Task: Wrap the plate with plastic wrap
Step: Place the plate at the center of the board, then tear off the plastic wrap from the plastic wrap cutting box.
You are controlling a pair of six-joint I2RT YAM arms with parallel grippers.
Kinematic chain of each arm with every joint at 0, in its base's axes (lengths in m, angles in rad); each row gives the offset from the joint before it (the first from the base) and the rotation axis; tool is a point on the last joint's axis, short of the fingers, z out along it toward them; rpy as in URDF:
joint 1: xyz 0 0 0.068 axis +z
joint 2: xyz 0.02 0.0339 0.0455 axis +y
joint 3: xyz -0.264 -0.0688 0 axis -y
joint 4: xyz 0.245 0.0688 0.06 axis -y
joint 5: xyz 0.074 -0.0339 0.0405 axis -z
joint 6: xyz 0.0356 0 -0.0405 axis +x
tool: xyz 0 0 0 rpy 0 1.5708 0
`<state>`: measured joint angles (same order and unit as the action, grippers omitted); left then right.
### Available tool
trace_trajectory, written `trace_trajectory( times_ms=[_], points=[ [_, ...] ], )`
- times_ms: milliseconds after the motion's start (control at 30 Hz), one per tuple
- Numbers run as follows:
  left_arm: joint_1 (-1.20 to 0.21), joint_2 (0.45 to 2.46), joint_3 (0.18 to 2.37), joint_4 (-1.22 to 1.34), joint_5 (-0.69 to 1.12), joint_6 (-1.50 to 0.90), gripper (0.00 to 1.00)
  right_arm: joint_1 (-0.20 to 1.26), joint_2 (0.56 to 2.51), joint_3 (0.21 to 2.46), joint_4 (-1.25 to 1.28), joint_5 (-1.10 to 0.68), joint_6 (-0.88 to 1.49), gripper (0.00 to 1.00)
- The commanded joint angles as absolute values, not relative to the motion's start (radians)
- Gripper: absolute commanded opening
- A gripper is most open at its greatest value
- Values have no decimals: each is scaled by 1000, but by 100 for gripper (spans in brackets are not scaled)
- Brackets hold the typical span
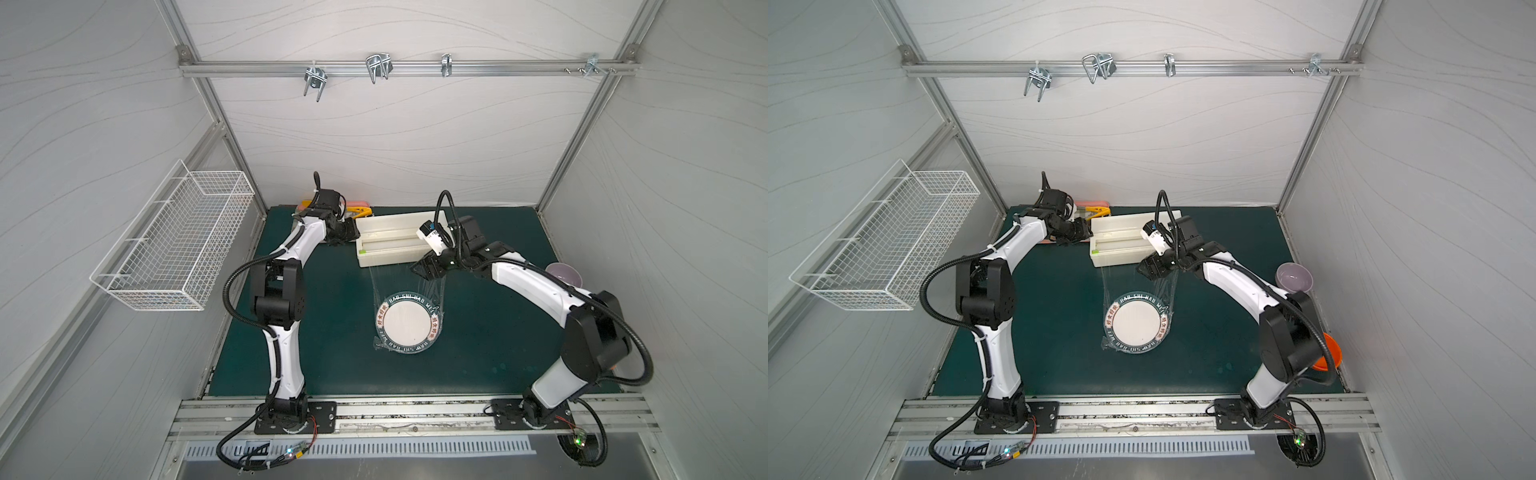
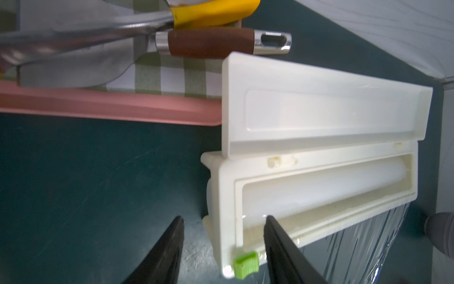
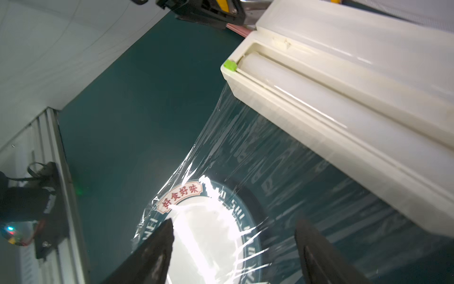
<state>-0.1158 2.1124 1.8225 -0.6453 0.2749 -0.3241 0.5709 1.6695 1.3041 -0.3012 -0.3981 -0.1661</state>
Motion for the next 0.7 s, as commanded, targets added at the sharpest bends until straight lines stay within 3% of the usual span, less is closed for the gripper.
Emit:
trace_trajectory(
  times_ms=[0, 133, 433, 667],
  points=[
    [-110, 2185, 1906, -684, 344, -297, 52, 578, 1757, 1397, -182, -483, -395, 76],
    [-111, 2225, 1942, -731, 338, -266, 51, 578, 1895, 1539, -173, -576, -518, 67],
    [-114, 2236, 1896, -726, 348, -226, 45, 578, 2056, 1691, -174, -655, -570, 64],
    [-128, 2258, 1889, -738, 371, -202, 28, 589, 2103, 1713, -173, -686, -611, 57]
  ],
)
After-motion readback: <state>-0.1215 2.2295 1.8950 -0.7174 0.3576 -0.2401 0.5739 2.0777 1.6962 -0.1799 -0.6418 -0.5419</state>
